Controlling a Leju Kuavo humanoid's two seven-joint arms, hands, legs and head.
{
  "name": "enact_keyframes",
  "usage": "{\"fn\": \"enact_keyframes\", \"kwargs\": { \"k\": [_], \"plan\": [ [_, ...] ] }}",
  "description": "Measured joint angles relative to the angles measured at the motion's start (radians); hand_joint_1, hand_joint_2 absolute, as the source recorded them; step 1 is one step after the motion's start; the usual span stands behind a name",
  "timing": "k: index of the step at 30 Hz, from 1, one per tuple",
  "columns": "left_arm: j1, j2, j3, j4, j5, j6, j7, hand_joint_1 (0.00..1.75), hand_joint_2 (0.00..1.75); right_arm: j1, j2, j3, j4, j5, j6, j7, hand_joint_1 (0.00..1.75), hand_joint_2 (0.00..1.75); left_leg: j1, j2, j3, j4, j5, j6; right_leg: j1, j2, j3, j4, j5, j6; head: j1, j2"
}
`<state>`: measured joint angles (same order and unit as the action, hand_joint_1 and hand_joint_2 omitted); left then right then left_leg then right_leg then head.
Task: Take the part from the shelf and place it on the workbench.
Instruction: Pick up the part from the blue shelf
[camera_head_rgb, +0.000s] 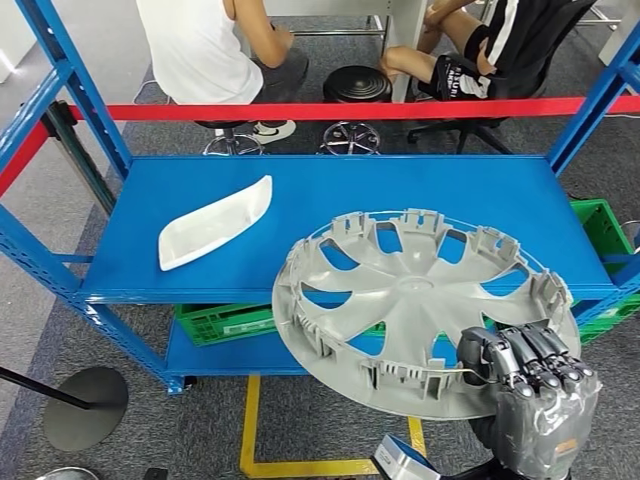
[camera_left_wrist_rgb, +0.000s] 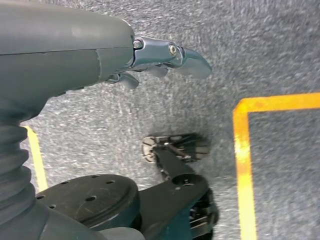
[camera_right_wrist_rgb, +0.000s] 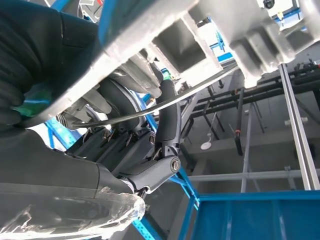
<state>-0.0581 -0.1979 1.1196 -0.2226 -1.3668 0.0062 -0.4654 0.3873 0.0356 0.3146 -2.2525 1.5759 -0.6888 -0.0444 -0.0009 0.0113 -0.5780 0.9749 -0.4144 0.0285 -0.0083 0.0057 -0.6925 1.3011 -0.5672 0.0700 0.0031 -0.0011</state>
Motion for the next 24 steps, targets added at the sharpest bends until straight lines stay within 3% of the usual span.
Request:
{"fn": "enact_keyframes", "kwargs": {
  "k": [1, 2, 3, 4, 6, 8, 9, 11, 13, 14, 15, 16, 18, 20, 21, 23, 24],
  "plan": [
    [0.0, -0.001, -0.005, 0.0, -0.005, 0.002, 0.0, 0.0, 1.75, 0.005, -0.002, 0.002, -0.003, 0.0, 0.0, -0.002, 1.75, 1.75, 0.0, 0.005, -0.013, 0.001, 0.01, -0.002, -0.001, -0.002, 0.031, -0.02, 0.025, 0.002, 0.0, 0.0],
    [-0.001, -0.003, -0.01, 0.0, -0.01, 0.004, 0.0, 0.0, 1.75, 0.011, -0.004, 0.004, -0.007, 0.0, 0.0, -0.005, 1.75, 1.75, 0.001, 0.01, -0.025, 0.003, 0.019, -0.005, -0.002, -0.009, 0.078, -0.072, 0.053, 0.004, 0.0, 0.0],
    [-0.001, -0.004, -0.015, 0.0, -0.015, 0.006, -0.001, 0.0, 1.75, 0.015, -0.005, 0.006, -0.012, 0.0, 0.0, -0.008, 1.75, 1.75, 0.0, 0.015, -0.034, 0.006, 0.027, -0.01, -0.002, -0.024, 0.133, -0.147, 0.063, 0.007, 0.0, 0.0],
    [-0.002, -0.006, -0.019, 0.0, -0.019, 0.008, -0.002, 0.0, 1.75, 0.018, -0.005, 0.008, -0.018, 0.0, 0.0, -0.013, 1.75, 1.75, -0.002, 0.02, -0.04, 0.009, 0.034, -0.015, 0.001, -0.038, 0.185, -0.222, 0.062, 0.004, 0.0, 0.0],
    [-0.004, -0.009, -0.027, 0.001, -0.027, 0.012, -0.003, 0.0, 1.75, 0.027, -0.006, 0.01, -0.03, 0.0, 0.0, -0.019, 1.75, 1.75, -0.004, 0.031, -0.043, 0.013, 0.049, -0.024, 0.007, -0.055, 0.228, -0.305, 0.04, -0.01, -0.001, 0.0],
    [-0.006, -0.012, -0.036, 0.001, -0.032, 0.017, -0.003, 0.0, 1.75, 0.039, -0.006, 0.01, -0.041, 0.0, 0.0, -0.02, 1.75, 1.75, -0.002, 0.043, -0.045, 0.013, 0.061, -0.033, 0.008, -0.043, 0.214, -0.31, 0.05, -0.034, -0.002, 0.0],
    [-0.007, -0.016, -0.039, 0.001, -0.034, 0.024, -0.003, 0.0, 1.75, 0.045, -0.006, 0.01, -0.047, 0.0, 0.0, -0.02, 1.75, 1.75, -0.001, 0.041, -0.05, 0.02, 0.048, -0.04, 0.008, -0.035, 0.204, -0.309, 0.06, -0.045, -0.002, 0.0],
    [-0.007, -0.025, -0.042, 0.001, -0.035, 0.047, -0.003, 0.0, 1.75, 0.055, -0.006, 0.009, -0.059, 0.0, 0.0, -0.017, 1.75, 1.75, 0.001, 0.02, -0.072, 0.085, -0.032, -0.05, 0.006, -0.019, 0.179, -0.31, 0.085, -0.063, -0.004, 0.0],
    [-0.007, -0.035, -0.044, 0.002, -0.038, 0.069, 0.0, 0.0, 1.75, 0.067, -0.006, 0.008, -0.07, 0.0, 0.0, -0.012, 1.75, 1.75, 0.001, 0.001, -0.103, 0.214, -0.136, -0.054, 0.006, 0.0, 0.149, -0.309, 0.114, -0.069, -0.006, 0.0],
    [-0.007, -0.039, -0.046, 0.002, -0.041, 0.076, 0.002, 0.0, 1.75, 0.073, -0.006, 0.008, -0.075, 0.0, 0.0, -0.011, 1.75, 1.75, 0.001, -0.002, -0.11, 0.269, -0.161, -0.053, 0.007, 0.011, 0.133, -0.308, 0.128, -0.069, -0.006, 0.0],
    [-0.007, -0.042, -0.049, 0.002, -0.044, 0.079, 0.004, 0.0, 1.75, 0.081, -0.006, 0.007, -0.08, 0.0, 0.0, -0.01, 1.75, 1.75, 0.0, -0.004, -0.104, 0.297, -0.162, -0.05, 0.008, 0.021, 0.115, -0.307, 0.142, -0.068, -0.006, 0.0],
    [-0.007, -0.044, -0.053, 0.003, -0.047, 0.081, 0.006, 0.0, 1.75, 0.088, -0.006, 0.006, -0.085, 0.0, 0.0, -0.009, 1.75, 1.75, -0.001, -0.006, -0.082, 0.29, -0.144, -0.045, 0.009, 0.032, 0.098, -0.307, 0.155, -0.066, -0.006, 0.0],
    [-0.008, -0.047, -0.06, 0.003, -0.054, 0.084, 0.009, 0.0, 1.75, 0.104, -0.006, 0.003, -0.096, 0.0, 0.0, -0.007, 1.75, 1.75, -0.003, -0.033, 0.01, 0.183, -0.097, -0.028, 0.01, 0.054, 0.068, -0.306, 0.181, -0.062, -0.005, 0.0],
    [-0.009, -0.048, -0.066, 0.003, -0.061, 0.088, 0.012, 0.0, 1.75, 0.117, -0.006, 0.0, -0.109, 0.0, 0.0, -0.007, 1.75, 1.75, -0.005, -0.074, 0.109, 0.038, -0.096, -0.013, 0.011, 0.074, 0.047, -0.305, 0.206, -0.055, -0.005, 0.0],
    [-0.009, -0.049, -0.068, 0.003, -0.064, 0.089, 0.013, 0.0, 1.75, 0.124, -0.006, -0.002, -0.116, 0.0, 0.0, -0.008, 1.75, 1.75, -0.007, -0.087, 0.137, -0.008, -0.105, -0.009, 0.01, 0.083, 0.041, -0.306, 0.218, -0.049, -0.005, 0.0],
    [-0.008, -0.051, -0.074, 0.004, -0.069, 0.091, 0.014, 0.0, 1.75, 0.137, -0.006, -0.004, -0.126, 0.0, 0.0, -0.011, 1.75, 1.75, -0.009, -0.074, 0.14, -0.032, -0.102, -0.007, 0.006, 0.1, 0.031, -0.316, 0.242, -0.036, -0.005, 0.0],
    [-0.008, -0.051, -0.077, 0.005, -0.072, 0.091, 0.015, 0.0, 1.75, 0.146, -0.006, -0.006, -0.132, 0.0, 0.0, -0.012, 1.75, 1.75, -0.009, -0.062, 0.132, -0.034, -0.092, -0.002, 0.005, 0.093, 0.025, -0.315, 0.239, -0.03, -0.006, 0.0]
  ]
}}
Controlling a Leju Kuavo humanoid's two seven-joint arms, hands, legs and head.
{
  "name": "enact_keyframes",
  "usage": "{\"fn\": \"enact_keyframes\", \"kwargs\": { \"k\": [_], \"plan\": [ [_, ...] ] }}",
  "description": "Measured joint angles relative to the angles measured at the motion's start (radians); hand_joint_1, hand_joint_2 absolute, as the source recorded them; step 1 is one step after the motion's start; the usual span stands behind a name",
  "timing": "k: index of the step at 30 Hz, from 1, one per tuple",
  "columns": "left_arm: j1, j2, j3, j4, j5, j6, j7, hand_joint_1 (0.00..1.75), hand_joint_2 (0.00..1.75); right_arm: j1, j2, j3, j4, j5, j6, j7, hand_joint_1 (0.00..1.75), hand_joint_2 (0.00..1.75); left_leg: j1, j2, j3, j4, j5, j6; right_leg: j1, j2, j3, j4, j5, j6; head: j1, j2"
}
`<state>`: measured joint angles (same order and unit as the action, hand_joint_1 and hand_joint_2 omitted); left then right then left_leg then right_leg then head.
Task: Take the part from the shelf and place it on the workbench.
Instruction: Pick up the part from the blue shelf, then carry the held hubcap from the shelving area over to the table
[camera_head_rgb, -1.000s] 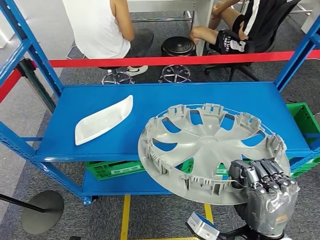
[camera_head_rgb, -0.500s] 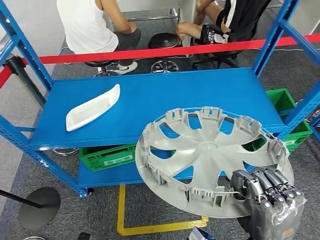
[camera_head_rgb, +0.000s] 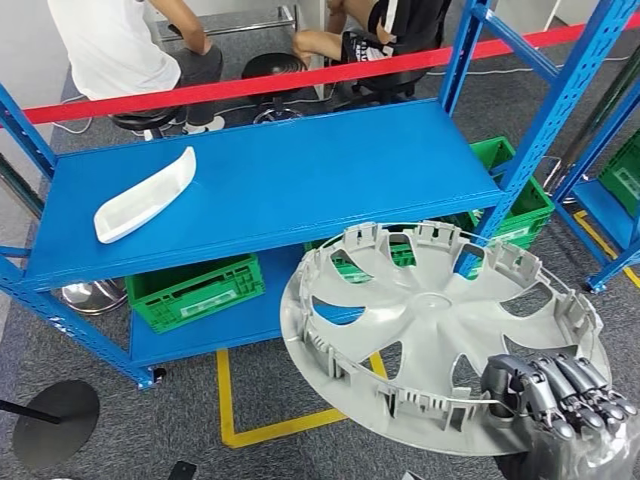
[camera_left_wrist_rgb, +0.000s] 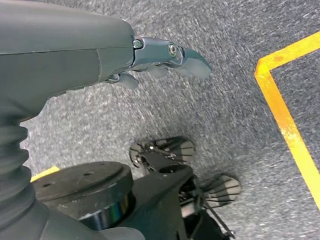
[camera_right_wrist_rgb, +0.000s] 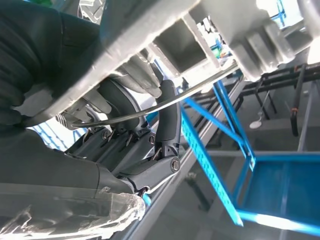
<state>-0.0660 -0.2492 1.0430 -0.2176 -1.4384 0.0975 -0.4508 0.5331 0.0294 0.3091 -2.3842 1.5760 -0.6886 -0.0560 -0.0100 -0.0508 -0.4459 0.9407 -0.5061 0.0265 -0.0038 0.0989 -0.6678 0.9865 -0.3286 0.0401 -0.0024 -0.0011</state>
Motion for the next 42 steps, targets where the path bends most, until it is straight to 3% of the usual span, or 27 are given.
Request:
{"fn": "enact_keyframes", "kwargs": {
  "k": [1, 2, 4, 5, 6, 8, 9, 10, 12, 13, 14, 16, 19, 20, 21, 22, 24, 26, 28, 30, 32, 34, 36, 37, 38, 40, 42],
  "plan": [
    [0.001, -0.001, -0.003, 0.001, -0.003, 0.0, 0.0, 0.0, 1.75, 0.007, 0.0, -0.001, -0.005, 0.0, 0.0, 0.0, 1.75, 1.75, 0.001, 0.013, -0.009, -0.002, 0.011, 0.006, -0.001, -0.017, -0.011, 0.016, -0.024, 0.005, 0.001, 0.0],
    [0.003, -0.001, -0.006, 0.001, -0.006, 0.001, 0.0, 0.0, 1.75, 0.013, 0.0, -0.003, -0.009, 0.0, 0.0, 0.0, 1.75, 1.75, 0.004, 0.028, -0.021, -0.005, 0.023, 0.01, -0.001, -0.041, -0.026, 0.054, -0.068, 0.01, 0.002, 0.0],
    [0.008, 0.0, -0.01, 0.001, -0.012, 0.003, 0.001, 0.0, 1.75, 0.021, 0.0, -0.007, -0.015, -0.001, 0.0, -0.001, 1.75, 1.75, 0.004, 0.057, -0.045, -0.004, 0.044, 0.015, -0.006, -0.083, -0.057, 0.181, -0.178, 0.02, 0.006, 0.0],
    [0.01, 0.0, -0.012, 0.001, -0.016, 0.004, 0.002, 0.0, 1.75, 0.025, 0.0, -0.01, -0.017, -0.001, 0.0, -0.002, 1.75, 1.75, 0.004, 0.072, -0.059, -0.003, 0.055, 0.013, -0.009, -0.09, -0.066, 0.248, -0.207, 0.027, 0.007, 0.0],
    [0.01, 0.0, -0.014, 0.001, -0.019, 0.004, 0.002, 0.0, 1.75, 0.03, 0.0, -0.014, -0.02, -0.001, 0.0, -0.003, 1.75, 1.75, 0.004, 0.088, -0.073, -0.003, 0.066, 0.011, -0.014, -0.093, -0.064, 0.295, -0.209, 0.033, 0.007, 0.0],
    [0.01, 0.0, -0.018, 0.001, -0.025, 0.004, 0.003, 0.0, 1.75, 0.042, 0.001, -0.022, -0.027, -0.001, 0.0, -0.008, 1.75, 1.75, 0.006, 0.118, -0.101, 0.001, 0.085, 0.004, -0.022, -0.101, -0.011, 0.295, -0.156, 0.045, 0.007, 0.0],
    [0.01, 0.0, -0.021, 0.001, -0.028, 0.004, 0.002, 0.0, 1.75, 0.047, 0.002, -0.026, -0.03, -0.001, 0.0, -0.011, 1.75, 1.75, 0.007, 0.13, -0.113, 0.006, 0.093, -0.003, -0.027, -0.114, 0.045, 0.241, -0.134, 0.051, 0.007, 0.0],
    [0.01, 0.001, -0.024, 0.001, -0.031, 0.004, 0.0, 0.0, 1.75, 0.05, 0.004, -0.03, -0.034, 0.0, 0.0, -0.015, 1.75, 1.75, 0.007, 0.14, -0.125, 0.012, 0.097, -0.009, -0.027, -0.135, 0.111, 0.164, -0.134, 0.058, 0.008, 0.0],
    [0.008, 0.001, -0.032, 0.002, -0.039, 0.004, -0.008, 0.0, 1.75, 0.055, 0.011, -0.04, -0.044, 0.0, 0.0, -0.023, 1.75, 1.75, 0.006, 0.156, -0.14, 0.029, 0.105, -0.024, -0.023, -0.166, 0.201, 0.028, -0.178, 0.047, 0.009, 0.0],
    [0.008, 0.001, -0.037, 0.003, -0.044, 0.004, -0.013, 0.0, 1.75, 0.06, 0.016, -0.045, -0.05, 0.0, 0.0, -0.027, 1.75, 1.75, 0.006, 0.165, -0.144, 0.033, 0.108, -0.029, -0.018, -0.169, 0.213, -0.003, -0.197, 0.035, 0.009, 0.0],
    [0.008, 0.0, -0.041, 0.003, -0.048, 0.003, -0.018, 0.0, 1.75, 0.067, 0.022, -0.05, -0.056, 0.0, 0.0, -0.031, 1.75, 1.75, 0.008, 0.173, -0.145, 0.036, 0.111, -0.035, -0.015, -0.161, 0.207, -0.011, -0.203, 0.018, 0.008, 0.0],
    [0.011, -0.003, -0.049, 0.004, -0.058, 0.002, -0.024, 0.0, 1.75, 0.079, 0.034, -0.06, -0.065, 0.0, 0.0, -0.039, 1.75, 1.75, 0.014, 0.147, -0.151, 0.055, 0.087, -0.048, -0.013, -0.142, 0.191, -0.007, -0.192, -0.003, 0.008, 0.0],
    [0.019, -0.006, -0.061, 0.006, -0.071, 0.004, -0.026, 0.0, 1.75, 0.087, 0.053, -0.074, -0.074, 0.0, 0.0, -0.051, 1.75, 1.75, 0.017, 0.07, -0.201, 0.205, -0.041, -0.056, -0.01, -0.109, 0.167, -0.006, -0.166, -0.023, 0.007, 0.0],
    [0.021, -0.006, -0.064, 0.007, -0.074, 0.007, -0.026, 0.0, 1.75, 0.09, 0.06, -0.078, -0.077, 0.0, 0.0, -0.055, 1.75, 1.75, 0.016, 0.062, -0.221, 0.269, -0.074, -0.054, -0.007, -0.095, 0.159, -0.005, -0.158, -0.026, 0.007, 0.0],
    [0.021, -0.006, -0.066, 0.007, -0.077, 0.01, -0.026, 0.0, 1.75, 0.094, 0.067, -0.084, -0.08, 0.0, 0.0, -0.06, 1.75, 1.75, 0.015, 0.059, -0.23, 0.311, -0.087, -0.05, -0.005, -0.08, 0.152, -0.004, -0.15, -0.027, 0.007, 0.0],
    [0.021, -0.006, -0.068, 0.007, -0.079, 0.014, -0.026, 0.0, 1.75, 0.099, 0.074, -0.089, -0.083, 0.0, 0.0, -0.065, 1.75, 1.75, 0.014, 0.058, -0.224, 0.319, -0.079, -0.045, -0.002, -0.065, 0.146, -0.004, -0.143, -0.028, 0.007, 0.0],
    [0.021, -0.006, -0.074, 0.007, -0.082, 0.018, -0.025, 0.0, 1.75, 0.109, 0.089, -0.099, -0.088, 0.0, 0.0, -0.076, 1.75, 1.75, 0.011, 0.042, -0.161, 0.226, -0.016, -0.032, 0.0, -0.037, 0.138, -0.003, -0.135, -0.026, 0.007, 0.0],
    [0.021, -0.007, -0.08, 0.007, -0.086, 0.02, -0.021, 0.0, 1.75, 0.115, 0.103, -0.108, -0.095, 0.0, 0.0, -0.084, 1.75, 1.75, 0.011, -0.008, -0.085, 0.092, 0.033, -0.019, 0.002, -0.013, 0.131, 0.0, -0.129, -0.021, 0.007, 0.0],
    [0.021, -0.008, -0.083, 0.008, -0.09, 0.021, -0.017, 0.0, 1.75, 0.118, 0.114, -0.116, -0.103, 0.0, 0.0, -0.09, 1.75, 1.75, 0.012, -0.037, -0.056, 0.032, 0.039, -0.014, 0.0, 0.01, 0.118, 0.003, -0.121, -0.01, 0.007, 0.0],
    [0.02, -0.009, -0.087, 0.009, -0.094, 0.024, -0.013, 0.0, 1.75, 0.127, 0.126, -0.124, -0.111, 0.0, 0.0, -0.095, 1.75, 1.75, 0.012, -0.016, -0.059, 0.023, 0.039, -0.012, -0.004, 0.025, 0.104, 0.006, -0.115, 0.002, 0.007, 0.0],
    [0.019, -0.012, -0.092, 0.009, -0.101, 0.033, -0.009, 0.0, 1.75, 0.135, 0.137, -0.134, -0.119, 0.0, 0.0, -0.101, 1.75, 1.75, 0.015, 0.01, -0.061, 0.017, 0.043, -0.004, -0.002, -0.016, 0.076, 0.05, -0.144, 0.012, 0.011, 0.0],
    [0.021, -0.014, -0.097, 0.009, -0.107, 0.045, -0.002, 0.0, 1.75, 0.138, 0.145, -0.142, -0.122, 0.0, 0.0, -0.107, 1.75, 1.75, 0.016, 0.04, -0.064, 0.015, 0.046, 0.002, -0.001, -0.074, 0.019, 0.174, -0.214, 0.022, 0.016, 0.0],
    [0.025, -0.013, -0.1, 0.009, -0.109, 0.058, 0.004, 0.0, 1.75, 0.141, 0.151, -0.148, -0.124, -0.001, 0.0, -0.112, 1.75, 1.75, 0.015, 0.071, -0.068, 0.016, 0.047, 0.003, -0.004, -0.091, -0.032, 0.295, -0.265, 0.031, 0.017, 0.0],
    [0.026, -0.013, -0.102, 0.009, -0.111, 0.064, 0.005, 0.0, 1.75, 0.144, 0.155, -0.152, -0.124, -0.001, 0.0, -0.114, 1.75, 1.75, 0.015, 0.086, -0.069, 0.017, 0.048, 0.003, -0.006, -0.094, -0.031, 0.306, -0.262, 0.033, 0.017, 0.0],
    [0.026, -0.013, -0.105, 0.009, -0.113, 0.068, 0.006, 0.0, 1.75, 0.147, 0.158, -0.157, -0.125, -0.001, 0.0, -0.116, 1.75, 1.75, 0.015, 0.1, -0.07, 0.018, 0.048, 0.002, -0.008, -0.099, -0.008, 0.275, -0.242, 0.035, 0.017, 0.0],
    [0.024, -0.014, -0.11, 0.009, -0.118, 0.074, 0.007, 0.0, 1.75, 0.15, 0.165, -0.165, -0.13, -0.001, 0.0, -0.119, 1.75, 1.75, 0.014, 0.122, -0.068, 0.023, 0.046, -0.003, -0.009, -0.132, 0.081, 0.126, -0.184, 0.037, 0.017, 0.0],
    [0.023, -0.013, -0.113, 0.009, -0.122, 0.081, 0.006, 0.0, 1.75, 0.15, 0.172, -0.17, -0.136, -0.001, 0.0, -0.124, 1.75, 1.75, 0.008, 0.137, -0.066, 0.029, 0.043, -0.014, -0.008, -0.159, 0.14, 0.021, -0.155, 0.029, 0.014, 0.0]
  ]
}}
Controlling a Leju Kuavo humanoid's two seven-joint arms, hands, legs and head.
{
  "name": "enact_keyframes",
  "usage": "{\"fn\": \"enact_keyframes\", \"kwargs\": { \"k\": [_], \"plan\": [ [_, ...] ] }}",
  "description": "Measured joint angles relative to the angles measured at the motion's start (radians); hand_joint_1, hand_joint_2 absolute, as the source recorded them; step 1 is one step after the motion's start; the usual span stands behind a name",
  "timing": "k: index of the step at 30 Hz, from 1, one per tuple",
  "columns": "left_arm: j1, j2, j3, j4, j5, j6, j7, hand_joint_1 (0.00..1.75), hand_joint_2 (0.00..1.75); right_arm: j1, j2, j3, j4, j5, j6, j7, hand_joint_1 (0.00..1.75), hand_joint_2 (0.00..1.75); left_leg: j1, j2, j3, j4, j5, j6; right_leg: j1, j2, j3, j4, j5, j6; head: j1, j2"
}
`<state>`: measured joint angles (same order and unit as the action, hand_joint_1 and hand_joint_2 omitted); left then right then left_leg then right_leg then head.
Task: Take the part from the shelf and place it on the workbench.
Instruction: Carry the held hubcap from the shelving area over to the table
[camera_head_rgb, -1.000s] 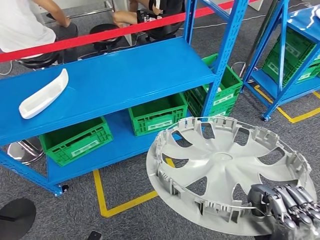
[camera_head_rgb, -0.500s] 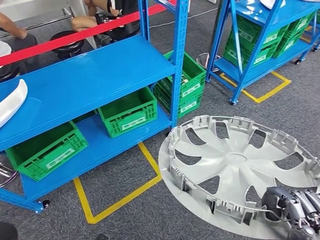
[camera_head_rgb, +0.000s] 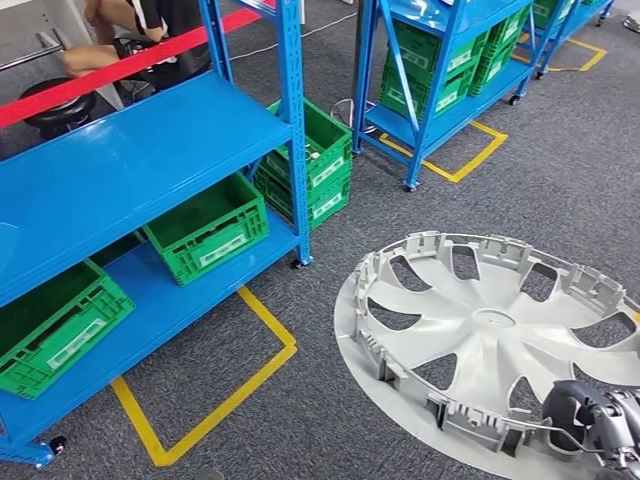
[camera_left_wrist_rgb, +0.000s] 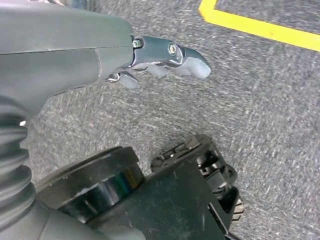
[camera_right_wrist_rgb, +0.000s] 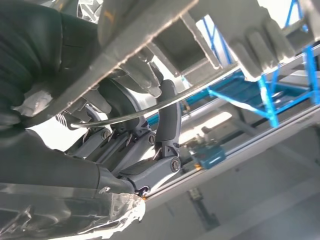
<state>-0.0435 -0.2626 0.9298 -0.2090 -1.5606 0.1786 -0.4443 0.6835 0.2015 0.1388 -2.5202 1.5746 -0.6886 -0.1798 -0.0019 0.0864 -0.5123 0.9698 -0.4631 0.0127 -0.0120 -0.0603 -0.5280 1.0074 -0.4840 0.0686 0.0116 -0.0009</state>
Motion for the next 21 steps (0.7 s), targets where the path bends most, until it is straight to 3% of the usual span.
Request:
{"fn": "enact_keyframes", "kwargs": {
  "k": [1, 3, 5, 7, 8, 9, 10, 11, 12, 14, 16, 18, 19, 21],
  "plan": [
    [-0.001, 0.0, -0.002, 0.0, -0.002, 0.007, 0.0, 0.0, 1.75, 0.001, 0.005, -0.003, -0.003, -0.001, 0.0, -0.004, 1.75, 1.75, -0.003, 0.006, 0.0, 0.002, 0.0, -0.006, 0.002, -0.003, 0.003, -0.013, 0.001, -0.007, -0.001, 0.0],
    [-0.002, 0.0, -0.009, 0.0, -0.006, 0.027, -0.002, 0.0, 1.75, 0.004, 0.017, -0.013, -0.008, -0.004, 0.0, -0.012, 1.75, 1.75, -0.001, 0.017, 0.0, 0.003, 0.001, -0.017, 0.003, 0.018, -0.005, -0.01, 0.006, -0.024, -0.004, 0.0],
    [-0.002, 0.0, -0.021, 0.0, -0.007, 0.047, -0.004, 0.0, 1.75, 0.008, 0.031, -0.023, -0.014, -0.009, 0.0, -0.024, 1.75, 1.75, 0.003, -0.011, -0.013, 0.032, -0.027, -0.029, 0.001, 0.037, -0.009, -0.01, 0.015, -0.039, -0.005, 0.0],
    [-0.001, -0.001, -0.031, 0.0, -0.007, 0.057, -0.006, 0.0, 1.75, 0.009, 0.046, -0.031, -0.019, -0.016, 0.0, -0.041, 1.75, 1.75, 0.005, -0.058, -0.06, 0.139, -0.096, -0.035, -0.001, 0.058, -0.017, -0.011, 0.025, -0.051, -0.006, 0.0],
    [0.0, -0.001, -0.035, 0.0, -0.007, 0.059, -0.007, 0.0, 1.75, 0.009, 0.054, -0.037, -0.02, -0.023, 0.0, -0.055, 1.75, 1.75, 0.005, -0.071, -0.093, 0.212, -0.13, -0.035, 0.0, 0.07, -0.022, -0.011, 0.029, -0.054, -0.006, 0.0],
    [0.001, 0.0, -0.038, 0.0, -0.007, 0.061, -0.008, 0.0, 1.75, 0.009, 0.063, -0.045, -0.021, -0.033, 0.0, -0.075, 1.75, 1.75, 0.005, -0.076, -0.121, 0.272, -0.151, -0.034, 0.0, 0.084, -0.027, -0.01, 0.032, -0.054, -0.006, 0.0],
    [0.002, 0.0, -0.041, 0.0, -0.007, 0.063, -0.009, 0.0, 1.75, 0.01, 0.074, -0.054, -0.022, -0.047, 0.0, -0.096, 1.75, 1.75, 0.005, -0.079, -0.136, 0.302, -0.152, -0.033, 0.001, 0.098, -0.03, -0.01, 0.034, -0.054, -0.006, 0.0],
    [0.002, 0.001, -0.043, 0.0, -0.006, 0.064, -0.01, 0.0, 1.75, 0.01, 0.084, -0.065, -0.024, -0.06, 0.0, -0.116, 1.75, 1.75, 0.005, -0.081, -0.131, 0.291, -0.132, -0.03, 0.001, 0.113, -0.032, -0.01, 0.037, -0.052, -0.006, 0.0],
    [0.002, 0.001, -0.045, 0.0, -0.006, 0.064, -0.01, 0.0, 1.75, 0.01, 0.093, -0.075, -0.027, -0.071, 0.0, -0.13, 1.75, 1.75, 0.006, -0.087, -0.109, 0.244, -0.097, -0.027, 0.001, 0.127, -0.032, -0.01, 0.038, -0.05, -0.006, 0.0],
    [0.002, 0.001, -0.047, 0.0, -0.006, 0.063, -0.011, 0.0, 1.75, 0.008, 0.106, -0.094, -0.032, -0.081, 0.0, -0.143, 1.75, 1.75, 0.01, -0.131, -0.044, 0.103, -0.029, -0.022, 0.001, 0.154, -0.035, -0.007, 0.041, -0.043, -0.006, 0.0],
    [0.001, 0.001, -0.049, 0.0, -0.006, 0.055, -0.012, 0.0, 1.75, 0.005, 0.116, -0.11, -0.037, -0.088, 0.0, -0.149, 1.75, 1.75, 0.013, -0.167, -0.011, 0.023, -0.007, -0.019, 0.002, 0.177, -0.046, -0.004, 0.046, -0.033, -0.006, 0.0],
    [0.0, 0.0, -0.051, 0.0, -0.006, 0.041, -0.013, 0.0, 1.75, 0.005, 0.123, -0.122, -0.039, -0.099, 0.0, -0.155, 1.75, 1.75, 0.011, -0.155, -0.012, 0.015, -0.006, -0.012, -0.002, 0.199, -0.06, -0.006, 0.055, -0.018, -0.006, 0.0],
    [-0.001, 0.0, -0.051, 0.0, -0.005, 0.032, -0.013, 0.0, 1.75, 0.006, 0.126, -0.128, -0.04, -0.106, 0.0, -0.159, 1.75, 1.75, 0.011, -0.143, -0.012, 0.013, -0.003, -0.006, -0.004, 0.193, -0.066, -0.003, 0.054, -0.012, -0.006, 0.0],
    [-0.002, -0.001, -0.052, 0.0, -0.004, 0.013, -0.011, 0.0, 1.75, 0.002, 0.128, -0.139, -0.042, -0.125, 0.0, -0.171, 1.75, 1.75, 0.011, -0.116, -0.013, 0.008, 0.002, 0.008, -0.002, 0.139, -0.097, 0.051, 0.016, -0.004, 0.0, 0.0]
  ]
}}
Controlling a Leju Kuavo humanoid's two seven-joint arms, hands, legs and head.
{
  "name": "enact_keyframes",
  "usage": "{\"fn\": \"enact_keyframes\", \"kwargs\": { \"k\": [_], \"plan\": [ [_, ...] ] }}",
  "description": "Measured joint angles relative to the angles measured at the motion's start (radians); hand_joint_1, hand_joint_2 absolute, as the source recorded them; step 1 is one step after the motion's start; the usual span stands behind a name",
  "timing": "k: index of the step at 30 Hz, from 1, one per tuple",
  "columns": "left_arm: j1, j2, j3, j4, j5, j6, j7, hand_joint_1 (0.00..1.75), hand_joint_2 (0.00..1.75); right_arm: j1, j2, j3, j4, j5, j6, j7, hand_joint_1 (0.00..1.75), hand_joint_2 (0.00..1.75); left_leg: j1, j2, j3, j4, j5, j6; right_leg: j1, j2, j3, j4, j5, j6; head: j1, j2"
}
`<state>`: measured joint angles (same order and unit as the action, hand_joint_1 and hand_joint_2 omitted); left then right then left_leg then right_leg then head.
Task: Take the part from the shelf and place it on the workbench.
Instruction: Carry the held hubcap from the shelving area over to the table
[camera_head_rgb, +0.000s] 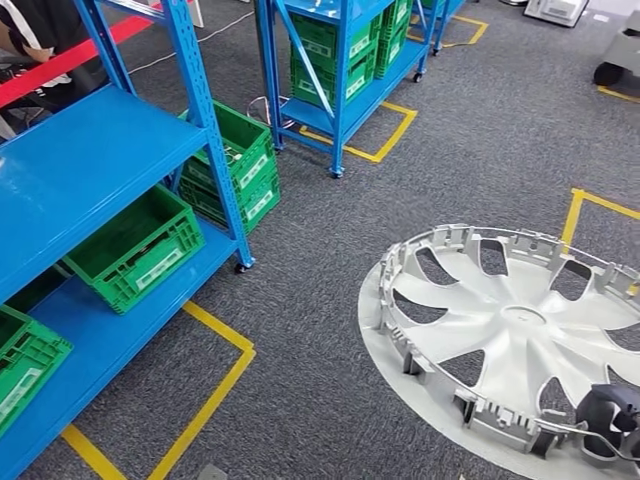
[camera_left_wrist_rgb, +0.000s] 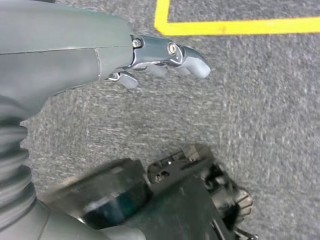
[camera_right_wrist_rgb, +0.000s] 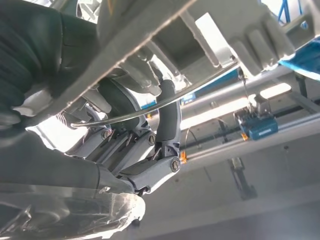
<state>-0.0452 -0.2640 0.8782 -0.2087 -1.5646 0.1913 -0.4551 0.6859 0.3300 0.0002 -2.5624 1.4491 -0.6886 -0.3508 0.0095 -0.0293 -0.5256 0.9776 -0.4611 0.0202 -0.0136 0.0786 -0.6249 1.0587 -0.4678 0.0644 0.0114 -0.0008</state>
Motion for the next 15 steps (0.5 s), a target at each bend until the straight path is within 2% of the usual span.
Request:
{"fn": "enact_keyframes", "kwargs": {
  "k": [1, 2, 3, 4, 5, 6, 8, 9, 10, 11, 13, 14, 15],
  "plan": [
    [0.001, 0.0, 0.0, 0.0, 0.002, -0.009, 0.003, 0.0, 1.75, -0.003, 0.001, -0.005, -0.001, -0.012, 0.0, -0.007, 1.75, 1.75, -0.002, 0.015, -0.001, 0.0, 0.001, 0.004, 0.001, -0.037, -0.027, 0.061, -0.037, 0.003, 0.002, 0.0],
    [0.003, 0.0, 0.0, 0.0, 0.003, -0.015, 0.005, 0.0, 1.75, -0.006, 0.001, -0.009, -0.001, -0.024, 0.0, -0.014, 1.75, 1.75, -0.004, 0.03, -0.003, 0.0, 0.001, 0.006, 0.002, -0.059, -0.059, 0.134, -0.077, 0.006, 0.005, 0.0],
    [0.005, 0.001, 0.0, 0.0, 0.005, -0.019, 0.008, 0.0, 1.75, -0.009, 0.001, -0.013, -0.001, -0.033, 0.0, -0.019, 1.75, 1.75, -0.005, 0.045, -0.004, 0.0, 0.001, 0.006, 0.001, -0.069, -0.086, 0.199, -0.107, 0.009, 0.005, 0.0],
    [0.007, 0.001, 0.001, 0.0, 0.006, -0.023, 0.01, 0.0, 1.75, -0.009, 0.002, -0.017, -0.001, -0.041, 0.0, -0.024, 1.75, 1.75, -0.006, 0.061, -0.004, 0.0, 0.001, 0.006, 0.001, -0.073, -0.098, 0.237, -0.119, 0.01, 0.004, 0.0],
    [0.007, 0.002, 0.001, 0.0, 0.007, -0.026, 0.011, 0.0, 1.75, -0.009, 0.002, -0.022, -0.001, -0.047, 0.0, -0.029, 1.75, 1.75, -0.006, 0.075, -0.004, 0.0, 0.001, 0.006, 0.001, -0.075, -0.088, 0.232, -0.111, 0.011, 0.005, 0.0],
    [0.007, 0.002, 0.001, 0.0, 0.007, -0.029, 0.012, 0.0, 1.75, -0.01, 0.002, -0.027, -0.001, -0.052, 0.0, -0.033, 1.75, 1.75, -0.007, 0.088, -0.003, 0.0, 0.0, 0.005, 0.001, -0.082, -0.055, 0.185, -0.087, 0.01, 0.005, 0.0],
    [0.006, 0.002, 0.001, 0.0, 0.009, -0.035, 0.015, 0.0, 1.75, -0.013, 0.003, -0.034, -0.001, -0.063, 0.0, -0.044, 1.75, 1.75, -0.01, 0.109, 0.001, 0.002, -0.003, 0.0, 0.002, -0.121, 0.037, 0.036, -0.032, 0.007, 0.005, 0.0],
    [0.006, 0.002, 0.001, 0.0, 0.01, -0.037, 0.016, 0.0, 1.75, -0.016, 0.003, -0.035, -0.001, -0.068, 0.0, -0.049, 1.75, 1.75, -0.013, 0.118, 0.003, 0.004, -0.004, -0.004, 0.003, -0.137, 0.071, -0.02, -0.015, 0.002, 0.004, 0.0],
    [0.006, 0.002, 0.001, 0.0, 0.012, -0.038, 0.018, 0.0, 1.75, -0.018, 0.003, -0.037, -0.001, -0.073, 0.0, -0.054, 1.75, 1.75, -0.015, 0.125, 0.004, 0.006, -0.005, -0.01, 0.005, -0.147, 0.087, -0.047, -0.007, -0.003, 0.003, 0.0],
    [0.006, 0.003, 0.001, 0.0, 0.014, -0.04, 0.02, 0.0, 1.75, -0.02, 0.004, -0.038, 0.0, -0.077, 0.0, -0.06, 1.75, 1.75, -0.016, 0.133, 0.005, 0.007, -0.004, -0.015, 0.007, -0.143, 0.084, -0.052, -0.005, -0.008, 0.003, 0.0],
    [0.004, 0.002, 0.002, 0.0, 0.015, -0.041, 0.022, 0.0, 1.75, -0.021, 0.005, -0.042, 0.0, -0.087, 0.0, -0.069, 1.75, 1.75, -0.013, 0.143, 0.007, 0.008, -0.006, -0.027, 0.008, -0.121, 0.076, -0.053, 0.001, -0.022, 0.002, 0.0],
    [0.004, 0.001, 0.002, 0.0, 0.015, -0.042, 0.023, 0.0, 1.75, -0.022, 0.006, -0.044, 0.0, -0.092, 0.0, -0.073, 1.75, 1.75, -0.011, 0.13, 0.003, 0.018, -0.017, -0.033, 0.006, -0.11, 0.074, -0.055, 0.005, -0.029, 0.001, 0.0],
    [0.004, 0.001, 0.002, 0.0, 0.016, -0.042, 0.023, 0.0, 1.75, -0.023, 0.007, -0.046, 0.0, -0.097, 0.0, -0.078, 1.75, 1.75, -0.009, 0.107, -0.01, 0.047, -0.04, -0.038, 0.004, -0.099, 0.074, -0.058, 0.009, -0.036, 0.0, 0.0]
  ]
}}
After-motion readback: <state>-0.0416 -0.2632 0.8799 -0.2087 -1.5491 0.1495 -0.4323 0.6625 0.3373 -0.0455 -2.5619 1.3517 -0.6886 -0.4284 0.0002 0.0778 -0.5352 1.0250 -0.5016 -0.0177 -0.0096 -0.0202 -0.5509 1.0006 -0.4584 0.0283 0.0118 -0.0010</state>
